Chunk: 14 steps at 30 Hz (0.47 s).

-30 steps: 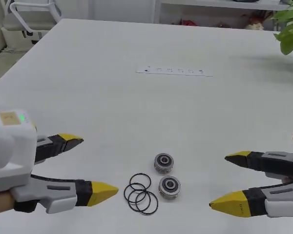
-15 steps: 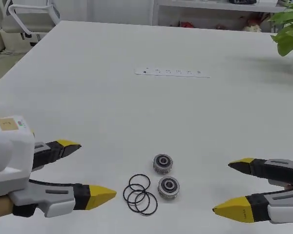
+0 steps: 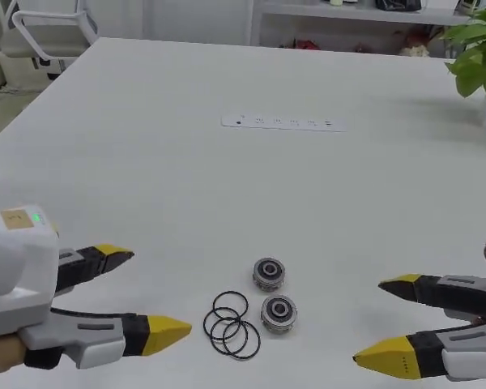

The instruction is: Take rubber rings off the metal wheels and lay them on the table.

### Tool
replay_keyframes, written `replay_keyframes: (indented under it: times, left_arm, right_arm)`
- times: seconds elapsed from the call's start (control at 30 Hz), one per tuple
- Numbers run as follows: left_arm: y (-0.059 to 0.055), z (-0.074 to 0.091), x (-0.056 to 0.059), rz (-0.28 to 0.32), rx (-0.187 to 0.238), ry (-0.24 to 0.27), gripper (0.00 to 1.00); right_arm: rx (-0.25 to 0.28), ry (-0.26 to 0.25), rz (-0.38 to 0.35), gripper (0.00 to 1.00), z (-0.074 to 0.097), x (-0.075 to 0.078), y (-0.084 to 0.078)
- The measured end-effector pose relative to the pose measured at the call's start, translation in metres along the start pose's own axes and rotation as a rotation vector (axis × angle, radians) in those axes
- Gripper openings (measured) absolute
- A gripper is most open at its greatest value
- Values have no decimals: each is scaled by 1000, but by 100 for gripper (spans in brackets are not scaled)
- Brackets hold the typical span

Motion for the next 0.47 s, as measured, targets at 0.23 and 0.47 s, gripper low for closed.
replay_keyframes:
  times: [0.23, 0.47]
  left_arm:
    - [-1, 0, 0, 4, -1, -1, 79]
    - [-1, -1, 1, -3, -6, -5, 78]
  right_arm:
    - [-4, -3, -3, 86, 0, 0, 0]
    - [-10, -3, -3, 86, 0, 0, -1]
Point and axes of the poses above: the centre of the closed fingertips' face, and the gripper's own axes: z roughly backward along the fingers, x roughly to its right, y roughly out of its top, the point moved 8 cm from there along z, roughly backward along the fingers, and after that the axes turned 6 degrees about -z, right-handed, at the moved point
